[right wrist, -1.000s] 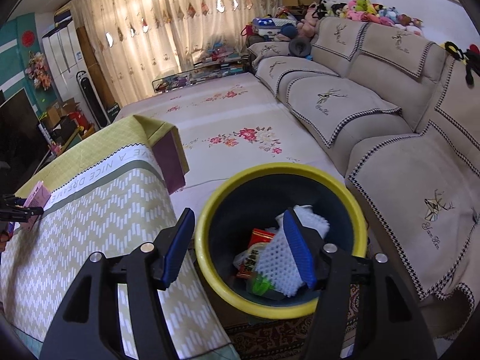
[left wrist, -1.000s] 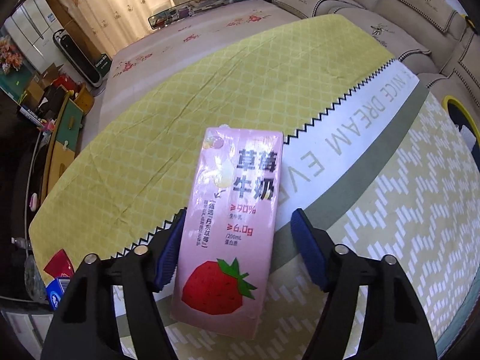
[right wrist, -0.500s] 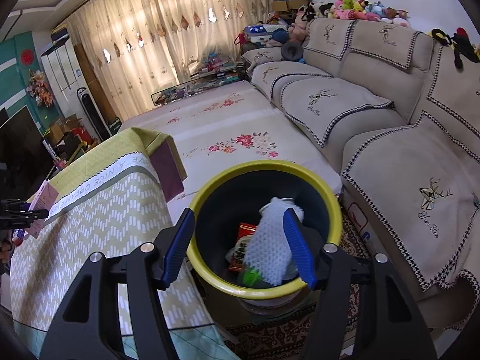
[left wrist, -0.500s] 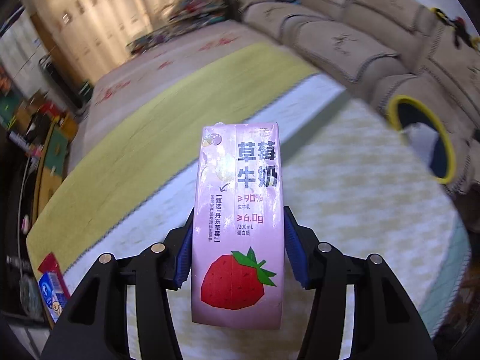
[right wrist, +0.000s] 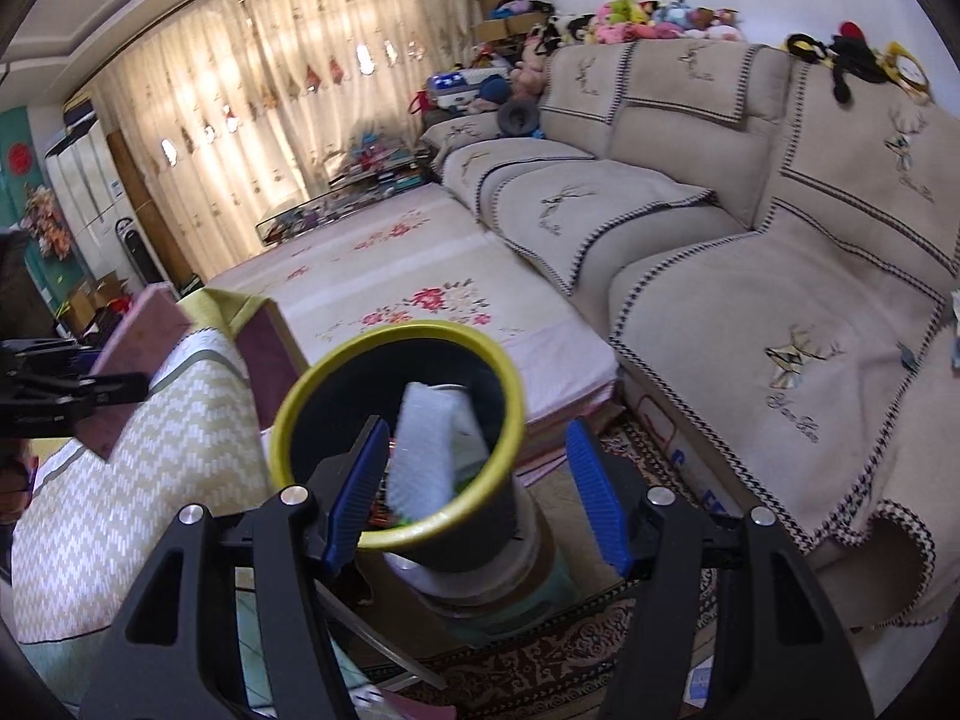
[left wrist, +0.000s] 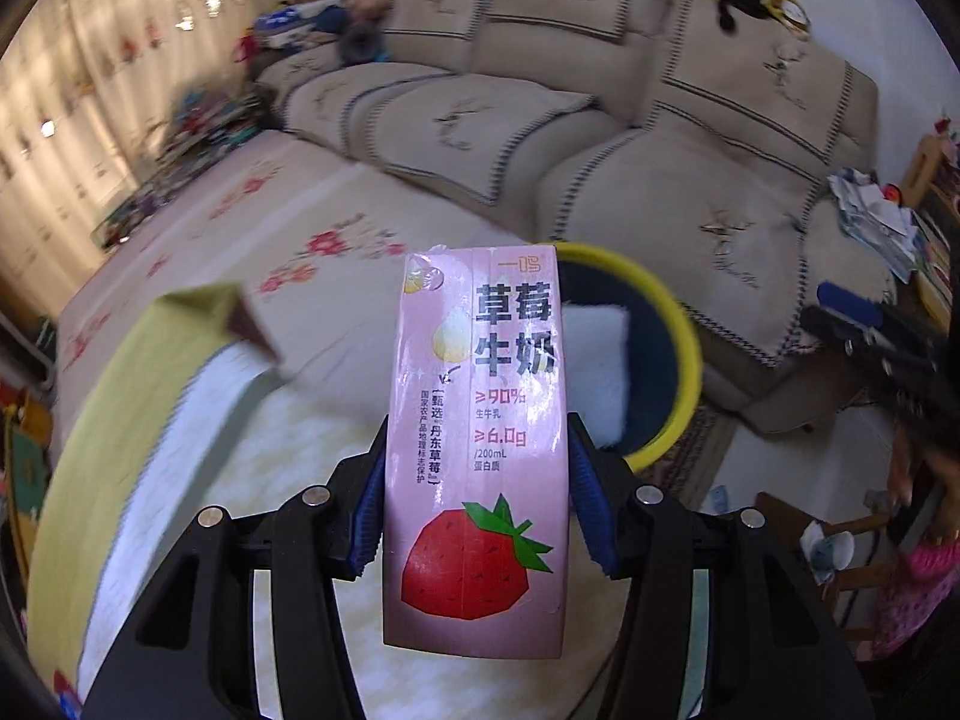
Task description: Collect trash
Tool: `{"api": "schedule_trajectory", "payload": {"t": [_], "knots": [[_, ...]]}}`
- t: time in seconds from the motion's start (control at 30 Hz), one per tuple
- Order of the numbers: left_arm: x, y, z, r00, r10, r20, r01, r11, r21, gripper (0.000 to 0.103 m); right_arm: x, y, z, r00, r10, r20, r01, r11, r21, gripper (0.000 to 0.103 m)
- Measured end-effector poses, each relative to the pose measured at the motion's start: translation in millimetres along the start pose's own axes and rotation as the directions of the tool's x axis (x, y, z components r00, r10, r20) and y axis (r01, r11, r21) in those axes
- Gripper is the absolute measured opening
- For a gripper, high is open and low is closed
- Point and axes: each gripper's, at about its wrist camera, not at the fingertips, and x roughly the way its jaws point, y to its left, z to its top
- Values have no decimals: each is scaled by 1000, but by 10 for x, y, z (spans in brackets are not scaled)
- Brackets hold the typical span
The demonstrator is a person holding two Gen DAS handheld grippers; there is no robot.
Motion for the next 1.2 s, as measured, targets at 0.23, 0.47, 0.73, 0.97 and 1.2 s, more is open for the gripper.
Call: {"api": "schedule_trajectory", "payload": {"t": [0.23,0.47,0.73,0.97,1.2], "knots": [[841,-460,522,999,18,-34,-17,1000,19,53,-54,-365,-89,1000,-12,1,12,998,60,61],[1327,-372,484,996,49,-68,-53,997,-57,54,-45,-480,-151,1000,-4,-9,5,996,86,62],[1024,-20,179,998,53,24,-48,985,-167,80,-103,-285,-154,999,33,-7,-32,998,54,65],[-312,176,-476,941,185,283,-107,957,-270,98,-186,123,-236,995,94,-19,-94,995,-28,70],[-1516,345,-1705,832,453,320,-293,849,-441,98,-294,691,-343,985,167,-29,-170,976,-137,73]]}}
